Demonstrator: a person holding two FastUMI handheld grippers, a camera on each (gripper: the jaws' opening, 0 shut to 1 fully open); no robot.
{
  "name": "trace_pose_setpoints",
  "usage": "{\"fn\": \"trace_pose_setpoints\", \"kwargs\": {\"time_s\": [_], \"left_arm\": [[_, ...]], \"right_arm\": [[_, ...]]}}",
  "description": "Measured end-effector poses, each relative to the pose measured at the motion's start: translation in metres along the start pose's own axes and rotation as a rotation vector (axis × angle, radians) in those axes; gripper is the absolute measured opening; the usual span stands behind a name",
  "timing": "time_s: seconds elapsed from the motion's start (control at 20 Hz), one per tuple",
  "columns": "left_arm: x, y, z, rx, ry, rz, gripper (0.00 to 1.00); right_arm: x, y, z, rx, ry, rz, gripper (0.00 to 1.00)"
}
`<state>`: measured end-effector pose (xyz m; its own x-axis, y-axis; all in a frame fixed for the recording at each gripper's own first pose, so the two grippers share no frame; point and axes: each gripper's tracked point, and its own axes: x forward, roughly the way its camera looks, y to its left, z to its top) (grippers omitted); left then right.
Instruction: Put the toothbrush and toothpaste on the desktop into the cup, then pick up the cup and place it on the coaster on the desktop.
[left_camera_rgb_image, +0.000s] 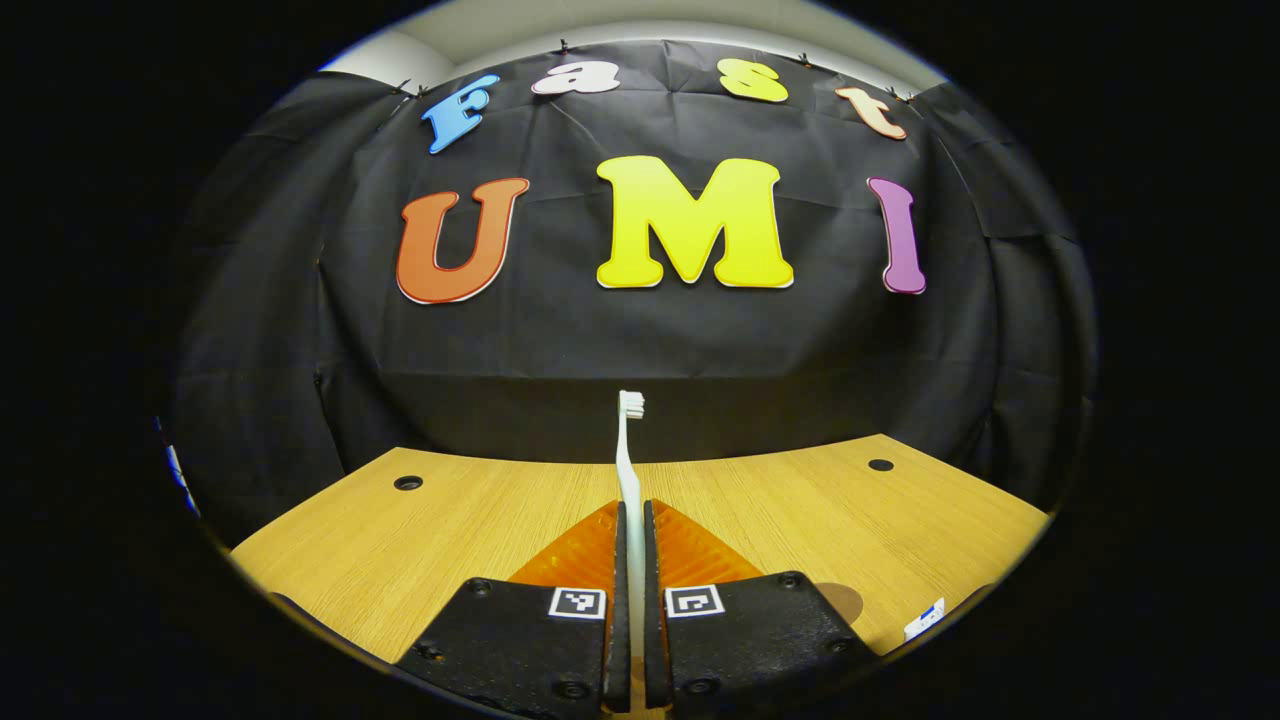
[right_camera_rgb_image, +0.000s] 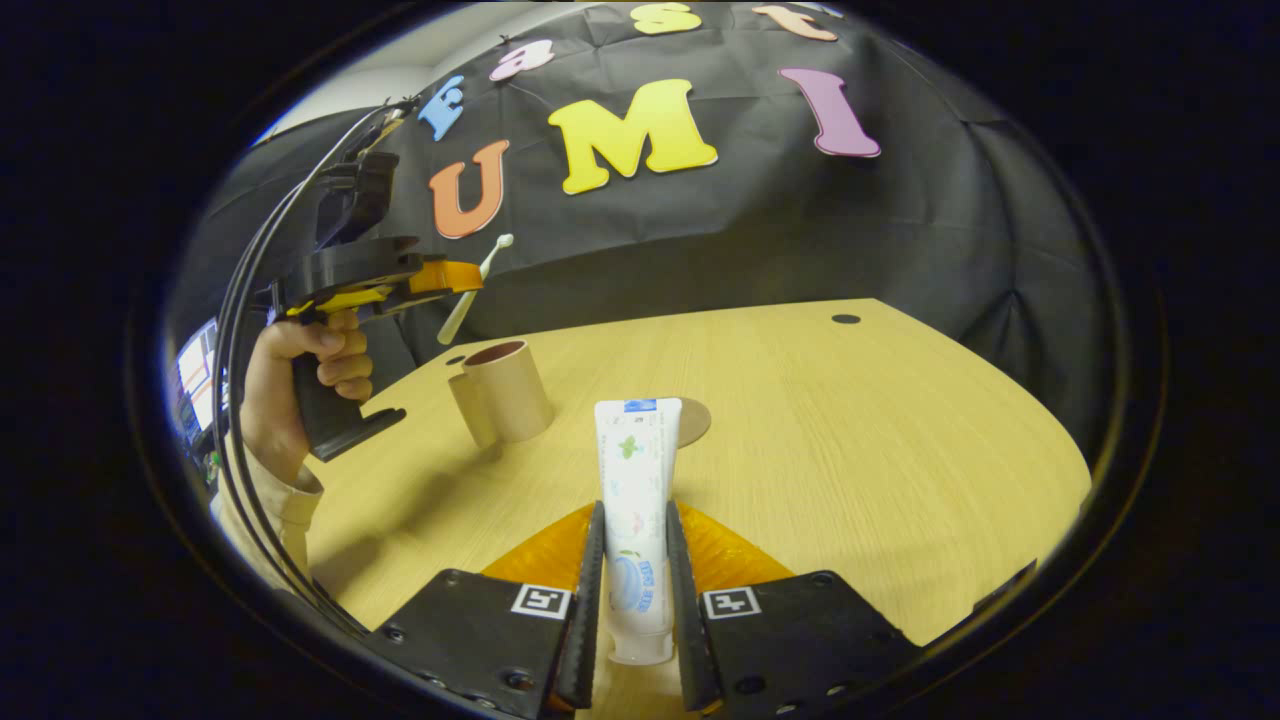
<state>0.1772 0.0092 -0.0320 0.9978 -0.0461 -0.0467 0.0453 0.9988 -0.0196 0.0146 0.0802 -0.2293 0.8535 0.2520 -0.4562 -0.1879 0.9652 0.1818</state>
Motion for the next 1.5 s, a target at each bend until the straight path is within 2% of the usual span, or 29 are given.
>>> {"fn": "trace_pose_setpoints", "kwargs": {"time_s": [0.45,0.8,1.15,1.35,1.5], "left_arm": [[0.005,0.006,0.010,0.030,-0.043,0.025,0.10],[0.015,0.009,0.003,0.028,-0.031,0.040,0.10],[0.012,0.001,-0.001,0.016,-0.013,0.022,0.10],[0.013,-0.001,-0.009,0.019,0.026,0.032,0.40],[0.014,-0.015,-0.015,-0.002,0.055,-0.010,0.64]], "right_arm": [[0.002,0.000,-0.003,0.007,0.007,0.000,0.34],[0.003,0.000,-0.006,0.014,0.024,-0.001,0.34],[0.003,-0.002,-0.004,0.013,0.031,-0.004,0.34],[0.003,-0.002,-0.004,0.013,0.031,-0.006,0.34],[0.003,-0.002,-0.004,0.013,0.033,-0.004,0.33]]}}
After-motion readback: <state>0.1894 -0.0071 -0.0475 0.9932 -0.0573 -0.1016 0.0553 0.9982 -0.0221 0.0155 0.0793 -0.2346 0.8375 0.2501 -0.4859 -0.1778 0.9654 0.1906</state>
